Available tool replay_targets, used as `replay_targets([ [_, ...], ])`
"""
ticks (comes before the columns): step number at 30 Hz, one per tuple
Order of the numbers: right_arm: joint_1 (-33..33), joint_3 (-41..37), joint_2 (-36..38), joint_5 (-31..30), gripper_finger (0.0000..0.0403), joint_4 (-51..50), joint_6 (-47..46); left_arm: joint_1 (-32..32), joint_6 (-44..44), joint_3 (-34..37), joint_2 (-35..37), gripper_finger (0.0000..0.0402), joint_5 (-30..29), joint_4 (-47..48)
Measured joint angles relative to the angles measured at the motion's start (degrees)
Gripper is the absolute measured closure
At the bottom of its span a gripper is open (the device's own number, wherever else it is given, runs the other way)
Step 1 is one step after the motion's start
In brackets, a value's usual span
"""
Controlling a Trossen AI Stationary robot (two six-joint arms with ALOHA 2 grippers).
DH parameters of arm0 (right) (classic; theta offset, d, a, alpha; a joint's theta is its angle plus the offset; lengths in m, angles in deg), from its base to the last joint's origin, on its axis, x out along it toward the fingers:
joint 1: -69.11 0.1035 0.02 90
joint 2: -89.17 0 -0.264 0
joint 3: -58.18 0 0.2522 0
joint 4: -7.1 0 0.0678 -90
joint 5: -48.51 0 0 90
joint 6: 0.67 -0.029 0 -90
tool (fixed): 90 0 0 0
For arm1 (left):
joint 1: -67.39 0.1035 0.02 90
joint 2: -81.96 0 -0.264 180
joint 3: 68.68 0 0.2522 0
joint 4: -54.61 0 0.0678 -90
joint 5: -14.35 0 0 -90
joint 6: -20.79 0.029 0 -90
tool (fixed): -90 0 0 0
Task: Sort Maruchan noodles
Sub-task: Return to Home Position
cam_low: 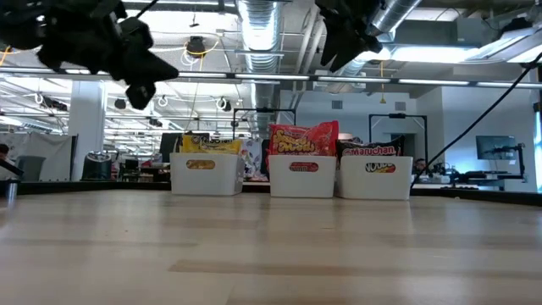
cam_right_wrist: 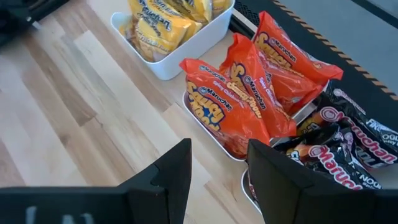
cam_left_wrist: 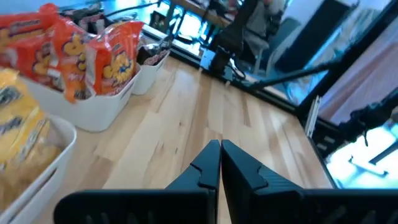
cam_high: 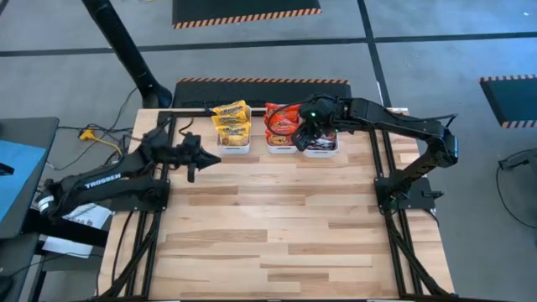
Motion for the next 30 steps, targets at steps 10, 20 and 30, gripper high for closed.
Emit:
replay_targets([
  [10,-0.53,-0.45,0.04,0.00,0.0223,0.52,-1.81,-1.32,-6.28,7.80,21.40,0.0401,-7.70,5.55],
  [20,-1.25,-0.45,0.04,0.00,0.0223,4.54,-1.88,-5.50,1.00,7.91,38.16,0.0401,-27.63,24.79],
  [30,-1.13,-0.43,0.04,0.04,0.0223,4.01,-1.83,-7.02,6.87,7.94,38.03,0.0401,-38.51,26.36],
])
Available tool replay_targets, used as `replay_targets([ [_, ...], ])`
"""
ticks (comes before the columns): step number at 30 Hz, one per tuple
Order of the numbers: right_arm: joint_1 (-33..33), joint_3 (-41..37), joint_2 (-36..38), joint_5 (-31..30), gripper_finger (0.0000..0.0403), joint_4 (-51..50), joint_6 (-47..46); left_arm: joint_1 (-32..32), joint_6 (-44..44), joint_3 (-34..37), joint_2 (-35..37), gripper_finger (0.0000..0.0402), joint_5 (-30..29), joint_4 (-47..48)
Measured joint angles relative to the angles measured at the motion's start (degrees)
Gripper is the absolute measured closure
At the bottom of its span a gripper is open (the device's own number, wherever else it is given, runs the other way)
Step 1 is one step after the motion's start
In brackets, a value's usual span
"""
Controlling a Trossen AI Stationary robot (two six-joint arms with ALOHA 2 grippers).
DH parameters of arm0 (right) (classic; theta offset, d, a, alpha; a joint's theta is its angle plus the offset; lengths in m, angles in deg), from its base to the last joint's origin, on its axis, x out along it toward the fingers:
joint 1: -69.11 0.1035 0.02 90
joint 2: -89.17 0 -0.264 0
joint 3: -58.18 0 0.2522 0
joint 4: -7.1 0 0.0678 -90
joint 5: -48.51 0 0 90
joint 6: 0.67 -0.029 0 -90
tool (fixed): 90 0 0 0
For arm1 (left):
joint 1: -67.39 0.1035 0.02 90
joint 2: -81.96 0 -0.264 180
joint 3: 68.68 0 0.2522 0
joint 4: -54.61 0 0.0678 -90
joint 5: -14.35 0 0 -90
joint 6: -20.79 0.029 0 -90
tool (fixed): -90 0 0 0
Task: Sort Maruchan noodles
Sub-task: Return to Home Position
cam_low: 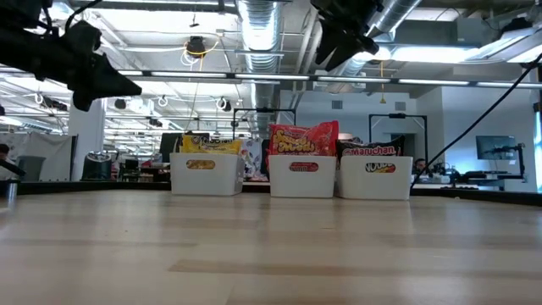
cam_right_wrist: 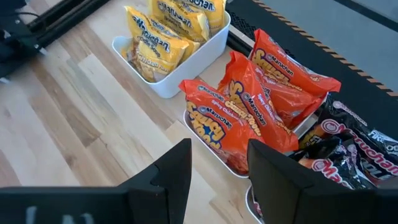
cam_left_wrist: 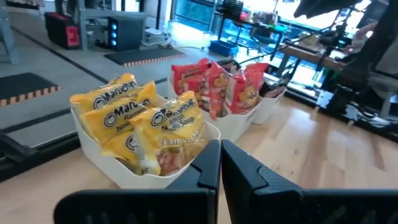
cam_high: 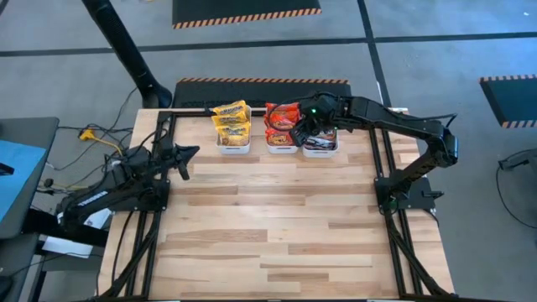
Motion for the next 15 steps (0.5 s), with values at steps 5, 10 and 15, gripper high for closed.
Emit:
replay_targets([
  [5,0.01,0.00,0.00,0.03,0.0223,-0.74,1.43,-0.02,-3.96,5.05,-0.05,0.0401,1.61,-4.49],
  [10,0.19,0.00,0.03,0.13,0.0223,-2.23,3.97,-0.07,-6.07,7.53,-0.42,0.0401,2.92,-9.38],
  [15,1.41,0.02,3.61,0.22,0.0223,-2.10,6.43,-0.04,-6.11,7.53,-0.70,0.0401,-1.15,-9.01],
])
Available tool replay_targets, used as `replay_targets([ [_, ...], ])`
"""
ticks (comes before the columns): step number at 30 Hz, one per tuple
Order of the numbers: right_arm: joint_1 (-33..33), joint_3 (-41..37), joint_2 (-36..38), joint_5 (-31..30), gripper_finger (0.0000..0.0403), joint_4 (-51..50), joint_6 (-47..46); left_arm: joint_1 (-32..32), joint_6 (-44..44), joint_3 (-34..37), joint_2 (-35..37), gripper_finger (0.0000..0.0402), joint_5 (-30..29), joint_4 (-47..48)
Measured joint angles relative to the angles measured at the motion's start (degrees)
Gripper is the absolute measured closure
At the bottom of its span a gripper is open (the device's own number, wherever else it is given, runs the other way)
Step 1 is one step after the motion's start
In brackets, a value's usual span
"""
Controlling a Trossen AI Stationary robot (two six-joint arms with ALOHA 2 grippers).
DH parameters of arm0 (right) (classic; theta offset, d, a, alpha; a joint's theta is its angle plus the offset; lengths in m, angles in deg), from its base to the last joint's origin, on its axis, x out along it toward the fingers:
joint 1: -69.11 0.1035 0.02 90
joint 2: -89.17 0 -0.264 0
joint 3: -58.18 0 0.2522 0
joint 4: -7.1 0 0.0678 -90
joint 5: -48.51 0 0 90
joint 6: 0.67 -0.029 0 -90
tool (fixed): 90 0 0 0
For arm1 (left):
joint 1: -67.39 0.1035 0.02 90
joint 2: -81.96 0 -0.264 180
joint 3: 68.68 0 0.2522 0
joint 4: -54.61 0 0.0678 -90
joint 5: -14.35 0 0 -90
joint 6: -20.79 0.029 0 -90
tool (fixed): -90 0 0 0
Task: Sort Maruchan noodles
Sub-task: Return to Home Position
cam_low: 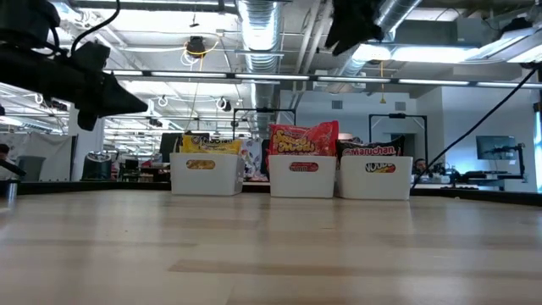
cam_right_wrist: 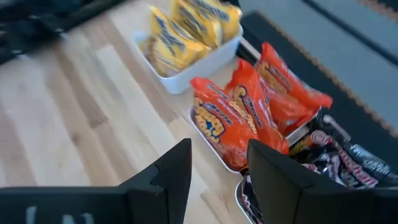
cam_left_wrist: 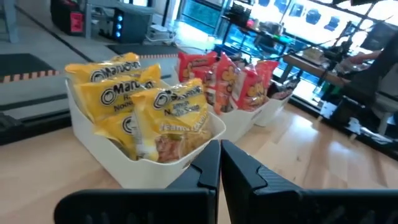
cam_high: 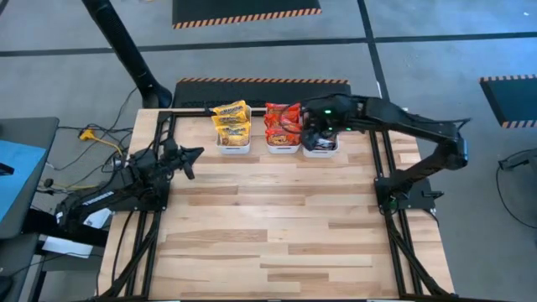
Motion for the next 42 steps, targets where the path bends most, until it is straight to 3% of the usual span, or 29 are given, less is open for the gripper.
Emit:
replay_targets([
  [9,4.78,-2.98,14.25,-1.83,0.0223,0.98,5.63,0.00,5.15,-0.02,-0.23,0.0401,0.16,0.12],
  [13,7.21,-13.02,23.92,-5.55,0.0223,6.77,5.40,0.00,6.53,-0.04,-0.23,0.0401,0.18,0.18],
  [20,9.05,-33.24,40.31,-6.32,0.0223,17.67,1.33,0.00,6.53,-0.04,-0.23,0.0401,0.18,0.23],
  [35,10.35,-60.55,60.83,-6.13,0.0223,27.20,-3.74,0.00,11.14,-0.04,-0.23,0.0401,0.18,0.29],
  [42,10.34,-69.76,68.69,1.77,0.0223,34.83,-5.51,0.00,9.48,-0.04,-0.23,0.0401,0.20,0.29],
])
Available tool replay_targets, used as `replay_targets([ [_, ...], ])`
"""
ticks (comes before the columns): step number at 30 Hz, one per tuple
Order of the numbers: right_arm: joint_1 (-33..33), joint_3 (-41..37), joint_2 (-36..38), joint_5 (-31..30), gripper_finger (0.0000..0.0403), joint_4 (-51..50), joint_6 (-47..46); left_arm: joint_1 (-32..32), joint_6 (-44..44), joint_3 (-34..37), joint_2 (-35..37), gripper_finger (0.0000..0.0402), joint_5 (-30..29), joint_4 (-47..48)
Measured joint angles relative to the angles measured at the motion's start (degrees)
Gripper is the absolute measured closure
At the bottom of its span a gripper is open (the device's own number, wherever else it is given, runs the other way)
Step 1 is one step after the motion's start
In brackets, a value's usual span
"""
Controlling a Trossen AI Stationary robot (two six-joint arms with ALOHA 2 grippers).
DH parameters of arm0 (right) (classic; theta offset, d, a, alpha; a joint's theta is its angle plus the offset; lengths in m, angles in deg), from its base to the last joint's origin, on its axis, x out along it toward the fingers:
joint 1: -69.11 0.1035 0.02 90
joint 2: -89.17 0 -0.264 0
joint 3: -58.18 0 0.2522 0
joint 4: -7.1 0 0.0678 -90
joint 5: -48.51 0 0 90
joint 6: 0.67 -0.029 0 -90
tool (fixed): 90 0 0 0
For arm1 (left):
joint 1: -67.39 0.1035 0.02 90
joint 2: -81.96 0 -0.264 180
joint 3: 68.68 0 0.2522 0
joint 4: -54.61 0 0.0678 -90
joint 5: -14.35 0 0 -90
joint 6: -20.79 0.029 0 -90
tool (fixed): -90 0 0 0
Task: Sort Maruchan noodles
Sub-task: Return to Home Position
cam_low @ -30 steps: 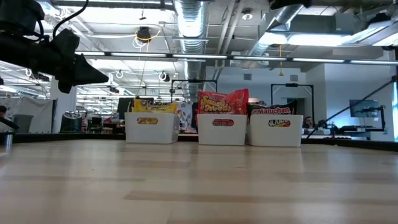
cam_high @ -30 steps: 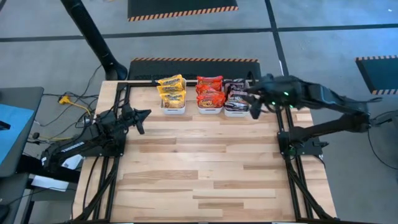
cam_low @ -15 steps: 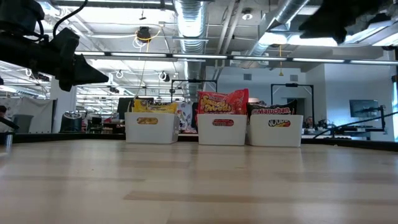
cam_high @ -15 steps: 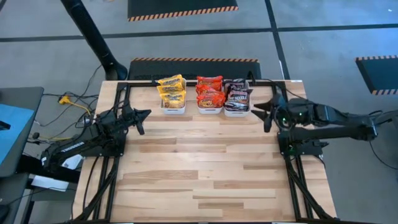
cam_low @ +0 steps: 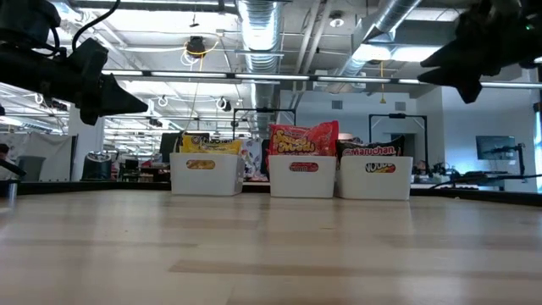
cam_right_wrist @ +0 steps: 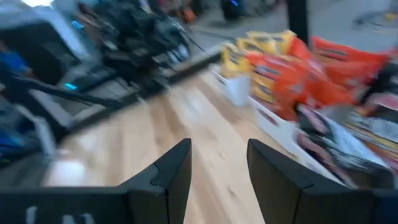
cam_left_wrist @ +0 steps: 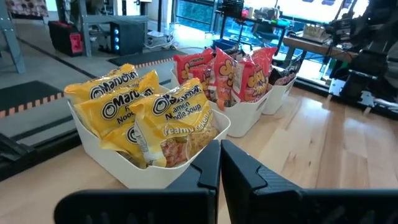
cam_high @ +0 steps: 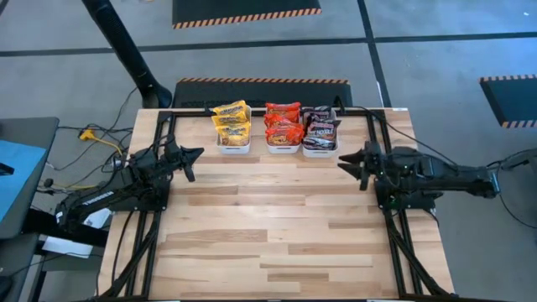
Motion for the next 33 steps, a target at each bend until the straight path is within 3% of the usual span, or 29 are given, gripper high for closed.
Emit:
replay_targets([
  [5,-0.02,-6.22,5.50,2.62,0.0223,8.66,-0.97,0.00,-0.03,0.00,0.00,0.0401,0.00,0.01],
  [18,-0.04,-16.98,14.37,3.46,0.0223,15.43,-7.60,0.00,0.46,0.00,0.02,0.0401,0.02,0.02],
  [24,-0.02,-18.21,14.21,9.60,0.0223,18.37,-7.48,0.00,1.32,0.00,0.02,0.0401,0.04,0.02],
  [33,1.44,-18.15,13.16,12.90,0.0223,17.16,-2.52,0.00,12.14,0.00,0.02,0.0401,0.02,0.02],
])
